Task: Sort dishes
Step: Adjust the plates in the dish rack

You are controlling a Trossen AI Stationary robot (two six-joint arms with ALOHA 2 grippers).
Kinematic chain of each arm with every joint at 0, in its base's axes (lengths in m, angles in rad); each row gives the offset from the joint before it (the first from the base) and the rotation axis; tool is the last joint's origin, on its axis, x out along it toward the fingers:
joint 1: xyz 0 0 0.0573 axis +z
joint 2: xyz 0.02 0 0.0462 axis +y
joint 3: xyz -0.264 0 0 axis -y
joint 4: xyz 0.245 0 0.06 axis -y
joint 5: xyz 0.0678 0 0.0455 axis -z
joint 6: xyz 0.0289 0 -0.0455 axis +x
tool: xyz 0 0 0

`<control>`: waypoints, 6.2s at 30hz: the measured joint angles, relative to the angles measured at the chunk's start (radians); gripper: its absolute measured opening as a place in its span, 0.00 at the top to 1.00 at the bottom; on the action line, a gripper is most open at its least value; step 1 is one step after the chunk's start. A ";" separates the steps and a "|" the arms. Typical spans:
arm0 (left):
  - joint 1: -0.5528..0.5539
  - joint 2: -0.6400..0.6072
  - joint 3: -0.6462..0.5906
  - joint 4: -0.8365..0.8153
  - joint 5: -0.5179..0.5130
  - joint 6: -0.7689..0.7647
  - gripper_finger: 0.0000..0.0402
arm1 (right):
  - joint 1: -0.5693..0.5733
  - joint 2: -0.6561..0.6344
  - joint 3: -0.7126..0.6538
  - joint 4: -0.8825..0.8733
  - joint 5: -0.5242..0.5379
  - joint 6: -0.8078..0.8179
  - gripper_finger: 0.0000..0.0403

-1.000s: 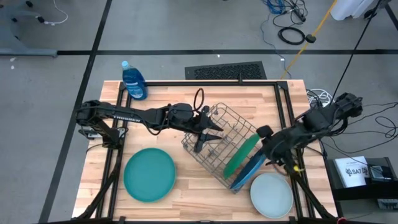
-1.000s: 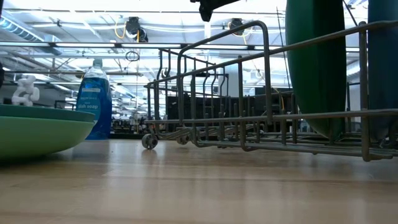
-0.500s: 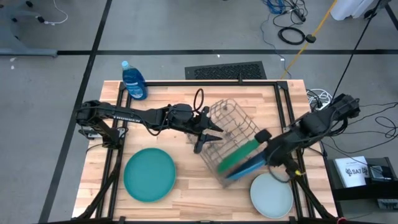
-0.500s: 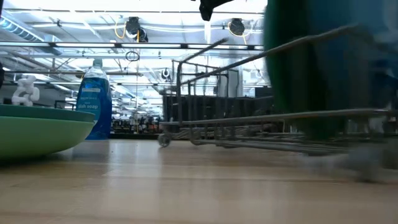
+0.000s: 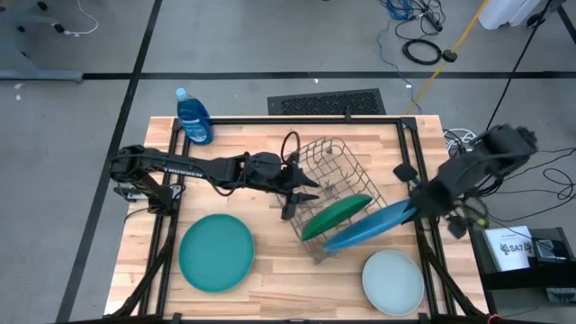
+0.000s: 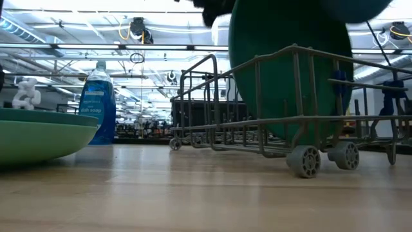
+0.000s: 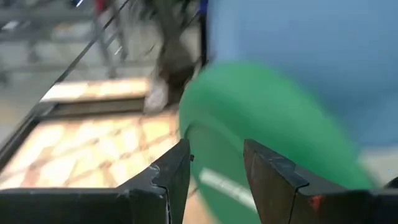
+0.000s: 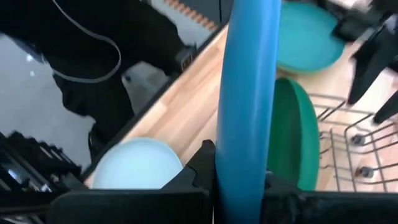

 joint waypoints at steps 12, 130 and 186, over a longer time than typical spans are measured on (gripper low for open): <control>0.053 -0.083 0.000 -0.355 -0.428 0.031 0.63 | 0.010 -0.041 0.052 0.005 0.035 0.082 0.97; 0.293 0.122 0.171 -0.524 -0.261 0.250 0.57 | 0.009 0.023 0.051 0.239 0.321 -0.126 0.97; 0.080 0.097 0.185 -0.496 -0.269 0.238 0.69 | 0.010 0.010 0.052 -0.058 0.362 0.326 0.97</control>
